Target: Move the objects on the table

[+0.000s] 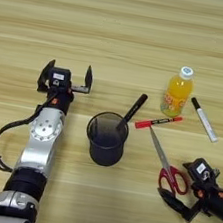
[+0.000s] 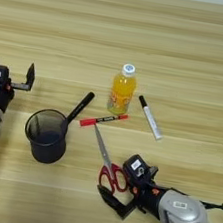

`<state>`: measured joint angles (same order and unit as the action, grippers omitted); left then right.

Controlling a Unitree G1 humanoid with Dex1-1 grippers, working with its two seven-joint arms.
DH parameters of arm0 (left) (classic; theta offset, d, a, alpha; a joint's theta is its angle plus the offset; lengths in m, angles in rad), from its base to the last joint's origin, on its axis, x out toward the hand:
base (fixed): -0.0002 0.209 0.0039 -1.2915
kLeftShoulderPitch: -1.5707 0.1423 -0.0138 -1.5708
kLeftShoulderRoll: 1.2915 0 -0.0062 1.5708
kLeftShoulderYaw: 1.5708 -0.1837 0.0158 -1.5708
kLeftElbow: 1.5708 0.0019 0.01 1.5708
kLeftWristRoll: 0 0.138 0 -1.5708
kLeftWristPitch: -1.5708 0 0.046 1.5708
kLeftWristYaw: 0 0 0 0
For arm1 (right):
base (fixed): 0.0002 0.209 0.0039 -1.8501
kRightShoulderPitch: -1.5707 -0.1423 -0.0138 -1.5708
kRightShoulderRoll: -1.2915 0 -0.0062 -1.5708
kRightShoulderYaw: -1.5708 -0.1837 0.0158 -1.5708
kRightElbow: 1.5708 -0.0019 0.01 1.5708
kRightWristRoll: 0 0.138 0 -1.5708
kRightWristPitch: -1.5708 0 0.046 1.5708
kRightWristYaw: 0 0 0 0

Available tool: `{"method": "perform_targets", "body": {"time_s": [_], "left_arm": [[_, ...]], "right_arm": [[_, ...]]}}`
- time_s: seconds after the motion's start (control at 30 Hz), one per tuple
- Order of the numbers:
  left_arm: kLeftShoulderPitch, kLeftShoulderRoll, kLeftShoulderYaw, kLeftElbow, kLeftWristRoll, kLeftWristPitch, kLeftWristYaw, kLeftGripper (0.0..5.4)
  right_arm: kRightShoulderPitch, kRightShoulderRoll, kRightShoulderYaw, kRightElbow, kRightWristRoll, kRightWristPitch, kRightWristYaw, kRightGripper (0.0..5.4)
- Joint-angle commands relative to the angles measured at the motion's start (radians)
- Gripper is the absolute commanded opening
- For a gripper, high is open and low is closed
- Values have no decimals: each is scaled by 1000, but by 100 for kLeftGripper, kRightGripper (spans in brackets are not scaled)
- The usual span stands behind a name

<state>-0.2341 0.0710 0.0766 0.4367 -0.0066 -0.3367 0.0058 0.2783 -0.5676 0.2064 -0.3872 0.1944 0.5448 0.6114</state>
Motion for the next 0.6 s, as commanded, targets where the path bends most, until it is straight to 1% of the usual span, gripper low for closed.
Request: {"method": "perform_targets", "body": {"time_s": [0.03,0.13,0.17,0.23,0.4,0.6], "left_arm": [[-5,1,1,-11,0,14,0,540],[-2,1,0,-16,1,15,1,540],[-1,1,0,-17,1,16,1,540],[2,1,0,-22,1,18,1,540],[3,1,0,-24,0,20,0,540],[1,0,-1,-22,0,21,1,540]], "right_arm": [[20,-1,13,45,1,64,-2,499],[14,-14,34,62,-25,50,0,456],[10,-16,40,74,-33,44,1,420],[3,-20,50,91,-49,34,1,393],[-3,-35,60,118,-73,10,3,386],[-7,-33,51,130,-60,0,9,386]]}}
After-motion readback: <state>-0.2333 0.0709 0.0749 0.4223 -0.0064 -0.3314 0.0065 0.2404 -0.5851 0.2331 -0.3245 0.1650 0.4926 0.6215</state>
